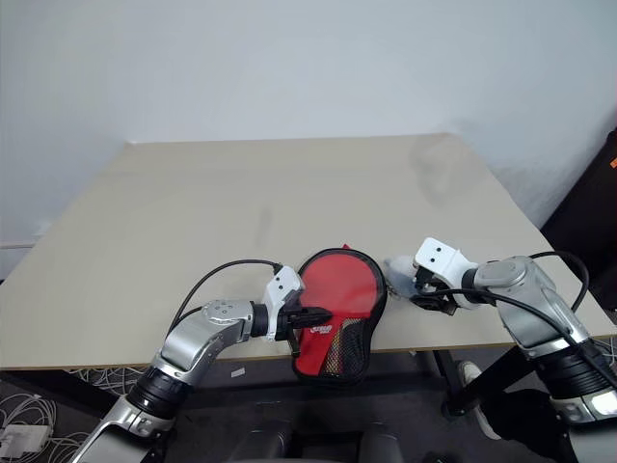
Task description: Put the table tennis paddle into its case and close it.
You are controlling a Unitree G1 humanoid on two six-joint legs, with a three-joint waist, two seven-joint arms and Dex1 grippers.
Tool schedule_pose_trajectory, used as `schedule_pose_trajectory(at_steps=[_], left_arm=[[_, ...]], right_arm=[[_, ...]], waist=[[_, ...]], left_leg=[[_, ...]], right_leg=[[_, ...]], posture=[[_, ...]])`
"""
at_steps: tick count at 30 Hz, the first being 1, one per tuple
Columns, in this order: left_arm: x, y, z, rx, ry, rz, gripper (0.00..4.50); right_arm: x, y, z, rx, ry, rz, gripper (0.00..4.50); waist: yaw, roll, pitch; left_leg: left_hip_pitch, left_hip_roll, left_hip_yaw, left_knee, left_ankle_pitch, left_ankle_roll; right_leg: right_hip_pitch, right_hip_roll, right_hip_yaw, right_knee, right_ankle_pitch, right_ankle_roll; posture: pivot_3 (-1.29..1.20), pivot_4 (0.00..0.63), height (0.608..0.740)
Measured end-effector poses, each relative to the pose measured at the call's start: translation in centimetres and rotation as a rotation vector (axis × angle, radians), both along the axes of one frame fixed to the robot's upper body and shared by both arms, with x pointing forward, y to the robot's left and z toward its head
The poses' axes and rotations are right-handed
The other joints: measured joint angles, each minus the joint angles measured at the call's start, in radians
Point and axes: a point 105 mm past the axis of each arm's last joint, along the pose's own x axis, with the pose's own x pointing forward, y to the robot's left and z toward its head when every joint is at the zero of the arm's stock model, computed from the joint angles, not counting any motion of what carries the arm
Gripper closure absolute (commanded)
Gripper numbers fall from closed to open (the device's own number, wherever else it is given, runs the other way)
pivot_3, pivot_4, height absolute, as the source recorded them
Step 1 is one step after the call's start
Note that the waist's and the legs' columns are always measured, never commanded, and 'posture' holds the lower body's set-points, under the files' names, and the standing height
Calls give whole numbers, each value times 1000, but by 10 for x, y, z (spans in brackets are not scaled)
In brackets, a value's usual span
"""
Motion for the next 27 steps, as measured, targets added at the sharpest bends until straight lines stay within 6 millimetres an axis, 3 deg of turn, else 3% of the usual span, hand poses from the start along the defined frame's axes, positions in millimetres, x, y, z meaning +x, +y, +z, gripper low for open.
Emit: schedule_pose_trajectory(at_steps=[6, 9, 13, 19, 27], left_arm=[[0, 0, 0, 1, 1, -3, 4500], [0, -1, 0, 0, 1, -4, 4500], [0, -1, 0, -1, 1, -5, 4500], [0, -1, 0, -2, 1, -3, 4500], [0, -1, 0, -3, 0, 2, 4500]], right_arm=[[17, -2, 42, 17, -93, 51, 1355], [30, -6, 49, 27, -122, 31, 1355], [44, -10, 42, 23, -132, -3, 1355], [47, -13, 27, -6, -109, 0, 1355], [24, -12, 13, -16, -3, 56, 1355]], waist=[[0, 0, 0], [0, -1, 0], [0, -1, 0], [0, -1, 0], [0, -1, 0]], left_leg=[[0, 0, 0, 0, 0, -1], [0, 0, 0, 0, -1, -1], [0, 0, 0, 0, -1, -1], [0, 0, 0, 1, -1, -1], [0, 0, 0, 1, -1, -1]], right_leg=[[0, 0, 0, 0, 0, 0], [0, 0, 0, 0, 0, 0], [0, 0, 0, 0, 0, 0], [0, 0, 0, 0, 0, 0], [1, 0, 0, 0, 0, 0]], posture=[[0, 0, 698], [0, 0, 698], [0, 0, 698], [0, 0, 698], [0, 0, 698]])
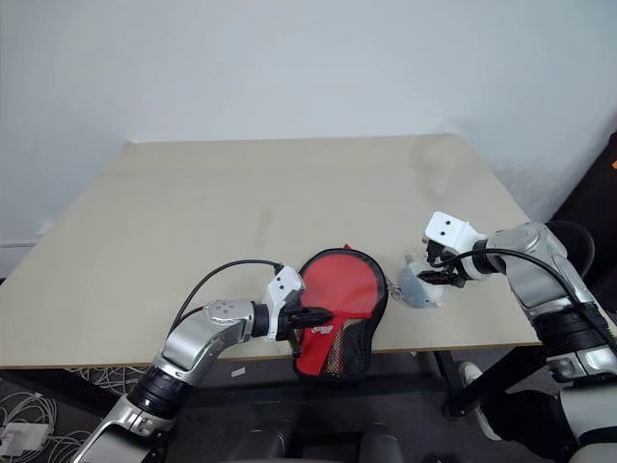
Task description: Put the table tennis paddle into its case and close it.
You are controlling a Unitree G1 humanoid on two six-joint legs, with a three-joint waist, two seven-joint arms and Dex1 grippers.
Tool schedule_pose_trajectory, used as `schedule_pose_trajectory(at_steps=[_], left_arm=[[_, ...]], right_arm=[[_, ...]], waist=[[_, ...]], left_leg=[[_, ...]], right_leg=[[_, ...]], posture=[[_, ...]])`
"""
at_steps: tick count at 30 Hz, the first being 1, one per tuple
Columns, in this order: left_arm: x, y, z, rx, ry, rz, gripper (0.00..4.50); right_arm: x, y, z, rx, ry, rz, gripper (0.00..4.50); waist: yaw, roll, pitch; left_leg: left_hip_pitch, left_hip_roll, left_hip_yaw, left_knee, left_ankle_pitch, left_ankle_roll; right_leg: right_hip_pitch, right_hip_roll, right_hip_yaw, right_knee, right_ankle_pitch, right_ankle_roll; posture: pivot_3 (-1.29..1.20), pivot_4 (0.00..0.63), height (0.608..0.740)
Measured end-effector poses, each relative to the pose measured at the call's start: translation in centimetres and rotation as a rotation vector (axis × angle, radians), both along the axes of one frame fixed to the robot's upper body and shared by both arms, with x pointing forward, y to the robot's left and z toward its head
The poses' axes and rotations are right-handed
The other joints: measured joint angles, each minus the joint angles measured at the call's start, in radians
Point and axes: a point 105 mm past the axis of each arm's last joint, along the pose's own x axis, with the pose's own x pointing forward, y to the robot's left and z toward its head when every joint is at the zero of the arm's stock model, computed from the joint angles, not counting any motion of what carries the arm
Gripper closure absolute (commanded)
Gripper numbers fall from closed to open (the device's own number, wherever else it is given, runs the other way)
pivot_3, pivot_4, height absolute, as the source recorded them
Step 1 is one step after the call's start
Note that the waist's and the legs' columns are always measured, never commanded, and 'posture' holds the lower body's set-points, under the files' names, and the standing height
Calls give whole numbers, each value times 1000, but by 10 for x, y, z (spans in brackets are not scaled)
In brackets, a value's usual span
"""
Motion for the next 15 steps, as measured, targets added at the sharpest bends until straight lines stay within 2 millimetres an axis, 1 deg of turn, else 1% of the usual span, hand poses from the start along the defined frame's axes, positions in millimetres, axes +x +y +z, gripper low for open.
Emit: schedule_pose_trajectory(at_steps=[2, 6, 12, 13, 14, 15], left_arm=[[0, 0, 0, 1, 0, 3, 4500], [0, 0, 0, -1, 1, 3, 4500], [0, 0, 0, -1, 2, 3, 4500], [0, 0, -1, -2, 2, 2, 4500], [0, 0, -1, -2, 2, 1, 4500], [1, 0, -1, -3, 1, 0, 4500]], right_arm=[[-7, 3, -4, 9, 31, 19, 1355], [-16, 7, -9, 11, 59, 38, 1355], [-17, 7, -12, 15, 71, 26, 1355], [-17, 8, -13, 17, 70, 22, 1698], [-16, 9, -13, 23, 68, 21, 1870], [-16, 11, -14, 29, 66, 18, 2216]], waist=[[0, 0, 0], [0, 0, 0], [0, -1, 0], [0, -1, 0], [0, -1, 0], [0, -1, 0]], left_leg=[[0, 0, 0, 0, 0, 0], [0, 0, 0, 0, 0, 0], [1, 0, 0, 1, 0, 0], [1, 0, 0, 0, 0, 0], [1, 0, 0, 0, 0, -1], [1, 0, 0, 0, 0, -1]], right_leg=[[0, 0, 0, 0, 0, 0], [1, 0, 0, 0, 0, 0], [1, 0, 0, 0, 0, 0], [1, 0, 0, 0, 0, 0], [1, 0, 0, 0, 0, 0], [1, 0, 0, 0, 0, 0]], posture=[[0, 0, 698], [0, 0, 698], [0, 0, 698], [0, 0, 698], [0, 0, 698], [0, 0, 698]])
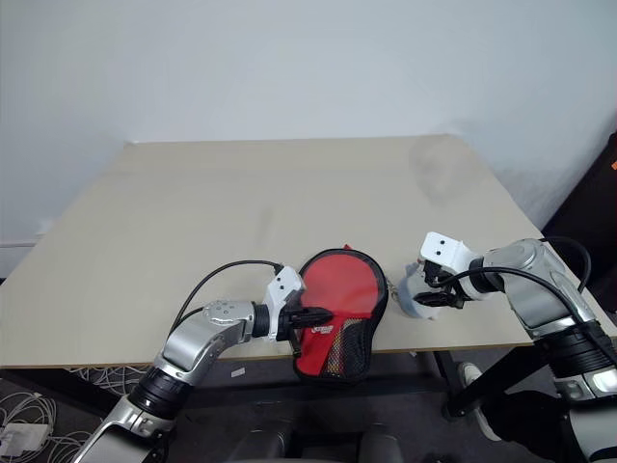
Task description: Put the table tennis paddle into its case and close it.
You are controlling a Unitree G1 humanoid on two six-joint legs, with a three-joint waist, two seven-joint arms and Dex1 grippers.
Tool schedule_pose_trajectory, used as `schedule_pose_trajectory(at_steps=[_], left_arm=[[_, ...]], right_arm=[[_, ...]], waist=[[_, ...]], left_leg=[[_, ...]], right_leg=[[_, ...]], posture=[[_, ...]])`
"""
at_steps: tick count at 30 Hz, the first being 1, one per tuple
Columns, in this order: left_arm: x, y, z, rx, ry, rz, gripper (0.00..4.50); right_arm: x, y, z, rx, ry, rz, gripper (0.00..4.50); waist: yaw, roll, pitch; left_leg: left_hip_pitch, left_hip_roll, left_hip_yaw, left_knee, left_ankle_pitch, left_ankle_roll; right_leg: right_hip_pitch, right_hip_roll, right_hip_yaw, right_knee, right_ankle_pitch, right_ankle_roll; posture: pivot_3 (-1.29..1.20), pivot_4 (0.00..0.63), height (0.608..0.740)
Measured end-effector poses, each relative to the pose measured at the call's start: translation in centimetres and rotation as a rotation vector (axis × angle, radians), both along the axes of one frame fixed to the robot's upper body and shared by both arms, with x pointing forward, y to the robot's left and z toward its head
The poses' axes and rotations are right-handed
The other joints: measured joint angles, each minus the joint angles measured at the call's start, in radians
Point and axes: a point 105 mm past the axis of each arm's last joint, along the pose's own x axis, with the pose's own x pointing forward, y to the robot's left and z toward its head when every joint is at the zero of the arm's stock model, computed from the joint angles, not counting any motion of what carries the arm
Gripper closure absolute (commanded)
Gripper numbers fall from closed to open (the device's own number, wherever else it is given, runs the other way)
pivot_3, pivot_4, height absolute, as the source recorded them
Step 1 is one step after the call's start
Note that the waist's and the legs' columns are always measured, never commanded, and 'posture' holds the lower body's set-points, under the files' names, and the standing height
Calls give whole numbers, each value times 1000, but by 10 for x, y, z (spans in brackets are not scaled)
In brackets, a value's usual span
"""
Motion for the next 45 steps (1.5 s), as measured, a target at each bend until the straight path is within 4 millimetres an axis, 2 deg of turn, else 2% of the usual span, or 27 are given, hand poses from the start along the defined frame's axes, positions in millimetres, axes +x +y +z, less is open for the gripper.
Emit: schedule_pose_trajectory(at_steps=[6, 18, 25, 38, 42, 45], left_arm=[[5, 0, 0, 0, 5, -30, 4500], [14, -6, -1, -12, -37, -86, 4500], [16, -9, -3, -10, -39, -111, 4500], [17, 1, 2, 26, -35, -154, 4500], [17, 3, 2, 31, -38, -163, 4500], [17, 6, 2, 40, -40, -166, 4500]], right_arm=[[1, 2, -2, 9, 0, -4, 3969], [-2, 7, 2, 23, 0, 23, 3969], [-20, 14, 8, 51, 24, 104, 3969], [-27, 13, 10, 61, 23, 122, 3969], [-40, 23, 17, 114, 43, 200, 3969], [-52, 24, 24, 140, 65, 242, 3969]], waist=[[1, 0, 0], [5, 0, 0], [12, -1, 1], [7, -2, 2], [6, -3, 2], [6, -4, 3]], left_leg=[[0, 0, 0, 0, 0, 0], [0, 0, -1, 1, 0, -1], [0, 0, -1, 2, -2, -4], [-1, 1, 0, 1, -2, -3], [-1, 1, 0, 1, -2, -3], [-1, 1, 0, 0, -2, -4]], right_leg=[[0, 0, 0, 0, 0, 0], [1, 0, -1, 0, 0, 0], [2, -1, -2, 0, -1, -1], [-1, 0, -1, 0, -1, -1], [-1, 0, -1, 0, 0, 0], [-1, 0, -1, 0, -1, 0]], posture=[[0, 0, 698], [0, 0, 698], [0, 0, 698], [0, 0, 698], [0, 0, 698], [0, 0, 698]])
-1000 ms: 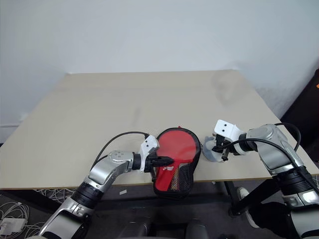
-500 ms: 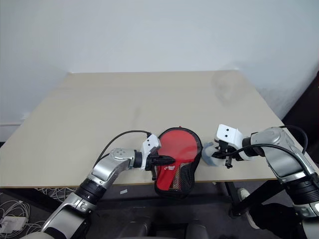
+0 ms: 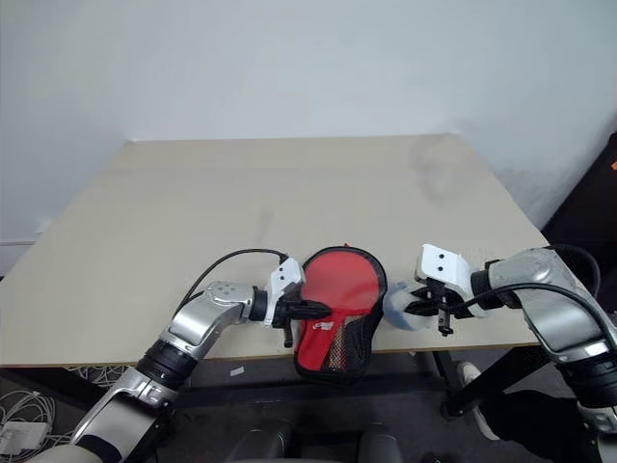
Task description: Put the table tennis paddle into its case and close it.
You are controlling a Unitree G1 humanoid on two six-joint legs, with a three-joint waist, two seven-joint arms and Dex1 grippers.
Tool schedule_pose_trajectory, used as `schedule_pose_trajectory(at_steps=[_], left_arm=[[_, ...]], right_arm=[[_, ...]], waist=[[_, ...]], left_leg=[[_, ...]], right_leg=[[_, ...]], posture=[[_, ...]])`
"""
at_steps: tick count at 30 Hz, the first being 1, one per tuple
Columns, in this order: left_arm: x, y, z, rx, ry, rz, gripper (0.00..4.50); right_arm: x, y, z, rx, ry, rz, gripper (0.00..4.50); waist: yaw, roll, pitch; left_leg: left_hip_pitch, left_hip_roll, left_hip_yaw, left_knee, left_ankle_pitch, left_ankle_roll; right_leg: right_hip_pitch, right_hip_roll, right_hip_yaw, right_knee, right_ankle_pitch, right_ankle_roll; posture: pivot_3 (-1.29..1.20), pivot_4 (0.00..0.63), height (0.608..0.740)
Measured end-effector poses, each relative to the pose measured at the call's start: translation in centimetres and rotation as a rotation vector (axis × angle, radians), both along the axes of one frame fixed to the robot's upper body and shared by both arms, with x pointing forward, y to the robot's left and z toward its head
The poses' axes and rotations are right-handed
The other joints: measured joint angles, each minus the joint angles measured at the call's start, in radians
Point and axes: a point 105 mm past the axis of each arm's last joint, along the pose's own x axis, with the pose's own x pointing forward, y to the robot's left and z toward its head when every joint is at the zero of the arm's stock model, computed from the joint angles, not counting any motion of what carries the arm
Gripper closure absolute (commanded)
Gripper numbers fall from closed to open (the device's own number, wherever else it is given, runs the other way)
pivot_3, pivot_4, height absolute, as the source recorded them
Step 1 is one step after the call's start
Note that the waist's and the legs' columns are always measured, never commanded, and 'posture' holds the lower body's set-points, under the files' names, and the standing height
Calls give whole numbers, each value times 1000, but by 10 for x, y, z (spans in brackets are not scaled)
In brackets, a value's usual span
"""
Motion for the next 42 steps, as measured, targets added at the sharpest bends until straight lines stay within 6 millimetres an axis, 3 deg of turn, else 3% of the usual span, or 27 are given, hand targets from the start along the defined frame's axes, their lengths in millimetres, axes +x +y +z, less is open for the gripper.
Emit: schedule_pose_trajectory(at_steps=[11, 23, 34, 39, 42], left_arm=[[1, 4, -1, 11, -10, -19, 4500], [5, 3, 0, 20, -12, -37, 4500], [7, 3, -1, 22, -7, -39, 4500], [8, -1, -2, 16, -2, -40, 4500], [10, -4, -2, 13, -1, -35, 4500]], right_arm=[[-26, 12, 7, 54, 44, 102, 3969], [-80, 8, -5, 27, 204, 206, 3969], [-116, 27, 2, 89, 272, 328, 3969], [-125, 37, 10, 134, 272, 372, 3969], [-120, 45, 11, 169, 229, 359, 3969]], waist=[[-4, -2, 1], [0, -4, 3], [0, -5, 3], [4, -6, 3], [6, -4, 3]], left_leg=[[0, 1, 0, 0, -1, -1], [0, 2, 1, 0, -1, -2], [0, 9, 2, 1, -1, -2], [0, 10, 1, 1, -1, -2], [0, 12, -1, 1, -1, -3]], right_leg=[[0, 1, 0, 0, -1, -1], [0, 0, -1, 0, -1, -1], [1, 0, -2, -1, -1, -1], [4, -1, -5, -3, -1, -1], [7, 0, -12, -12, -1, -2]], posture=[[0, 0, 698], [0, 0, 698], [0, 0, 698], [0, 0, 698], [0, 0, 698]])
